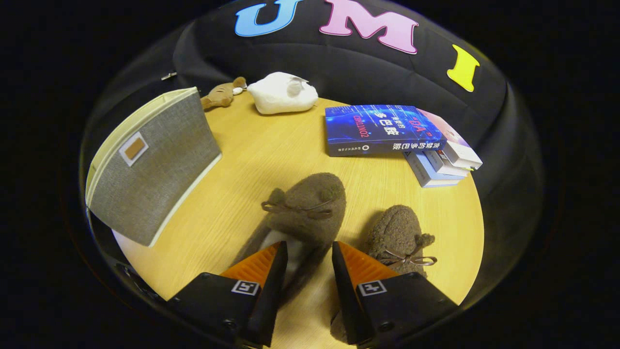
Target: Open the storage box then place both shoes into the box .Put the left shoe in first, then the right shoe, with the right side of both shoes facing outward in a uniform manner.
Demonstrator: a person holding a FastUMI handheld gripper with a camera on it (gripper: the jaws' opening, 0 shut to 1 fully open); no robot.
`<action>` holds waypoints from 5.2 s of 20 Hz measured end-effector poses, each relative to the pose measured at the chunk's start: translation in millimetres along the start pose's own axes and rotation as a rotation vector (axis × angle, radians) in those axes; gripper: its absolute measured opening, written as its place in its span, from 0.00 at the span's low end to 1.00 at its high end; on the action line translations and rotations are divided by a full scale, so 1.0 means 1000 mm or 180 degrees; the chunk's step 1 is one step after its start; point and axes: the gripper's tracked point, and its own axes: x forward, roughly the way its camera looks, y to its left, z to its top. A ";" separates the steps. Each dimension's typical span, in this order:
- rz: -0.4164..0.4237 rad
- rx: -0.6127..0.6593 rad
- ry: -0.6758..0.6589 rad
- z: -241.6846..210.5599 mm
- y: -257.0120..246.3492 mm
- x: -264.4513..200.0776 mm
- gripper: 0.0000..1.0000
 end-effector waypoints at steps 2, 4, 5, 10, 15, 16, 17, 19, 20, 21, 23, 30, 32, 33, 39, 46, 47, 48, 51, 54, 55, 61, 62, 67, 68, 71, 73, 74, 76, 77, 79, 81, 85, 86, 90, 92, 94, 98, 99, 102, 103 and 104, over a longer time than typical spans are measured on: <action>-0.0070 0.0104 0.0023 0.001 -0.005 0.011 0.49; -0.0150 0.0219 0.0051 0.002 -0.008 0.016 0.41; -0.0179 0.0287 0.0072 0.001 -0.010 0.018 0.27; -0.0249 0.0647 0.0097 0.004 -0.009 0.009 0.09; -0.0172 0.0891 -0.0012 0.016 -0.005 -0.019 0.05; -0.0168 0.0958 -0.0044 0.020 -0.004 -0.026 0.05; -0.0170 0.1011 -0.0074 0.025 -0.003 -0.033 0.05; -0.0175 0.1059 -0.0106 0.038 0.000 -0.047 0.05; -0.0183 0.1071 -0.0122 0.046 0.001 -0.053 0.05; -0.0187 0.1101 -0.0159 0.057 0.004 -0.062 0.05; -0.0184 0.1161 -0.0249 0.081 0.012 -0.078 0.05; 0.0008 0.1202 -0.0565 0.176 0.071 -0.133 0.05; 0.0145 0.1287 -0.0626 0.198 0.100 -0.145 0.05; 0.0207 0.1328 -0.0642 0.206 0.114 -0.148 0.05; 0.0400 0.1466 -0.0512 0.217 0.197 -0.139 0.05; 0.0335 0.1430 -0.0232 0.190 0.271 -0.085 0.05; 0.0336 0.1412 -0.0206 0.187 0.280 -0.077 0.05; 0.0332 0.1377 -0.0194 0.186 0.287 -0.069 0.05; 0.0285 0.1402 -0.0100 0.177 0.299 -0.050 0.06; 0.0276 0.1442 -0.0045 0.176 0.308 -0.033 0.06; 0.0276 0.1450 -0.0012 0.173 0.311 -0.028 0.06; 0.0697 0.1480 0.0250 0.158 0.350 -0.020 0.43; 0.0731 0.1456 0.0264 0.157 0.353 -0.020 0.52; 0.0760 0.1459 0.0204 0.162 0.348 -0.024 0.70; 0.0757 0.1456 0.0181 0.164 0.346 -0.026 0.70; 0.0776 0.1447 0.0132 0.169 0.342 -0.035 0.71; 0.0844 0.1451 0.0045 0.179 0.339 -0.047 0.74; 0.0869 0.1444 -0.0002 0.184 0.335 -0.054 0.76; 0.0882 0.1406 -0.0084 0.189 0.319 -0.068 0.80; 0.0867 0.1375 -0.0130 0.191 0.308 -0.075 0.80; 0.0784 0.1227 -0.0248 0.191 0.278 -0.088 0.81; 0.0664 0.1072 -0.0367 0.185 0.242 -0.101 0.81; 0.0243 0.0826 -0.0519 0.162 0.142 -0.120 0.81; 0.0145 0.0790 -0.0543 0.156 0.119 -0.122 0.81; -0.0254 0.0737 -0.0425 0.105 0.019 -0.126 0.81; -0.0398 0.0806 -0.0338 0.075 -0.025 -0.123 0.80; -0.0556 0.0758 -0.0206 0.040 -0.065 -0.116 0.80; -0.0657 0.0698 0.0077 -0.018 -0.108 -0.098 0.80; -0.0640 0.0704 0.0143 -0.029 -0.113 -0.091 0.79; -0.0603 0.0664 0.0278 -0.049 -0.122 -0.065 0.76; -0.0603 0.0618 0.0303 -0.052 -0.124 -0.057 0.75; -0.0606 0.0572 0.0321 -0.052 -0.126 -0.048 0.74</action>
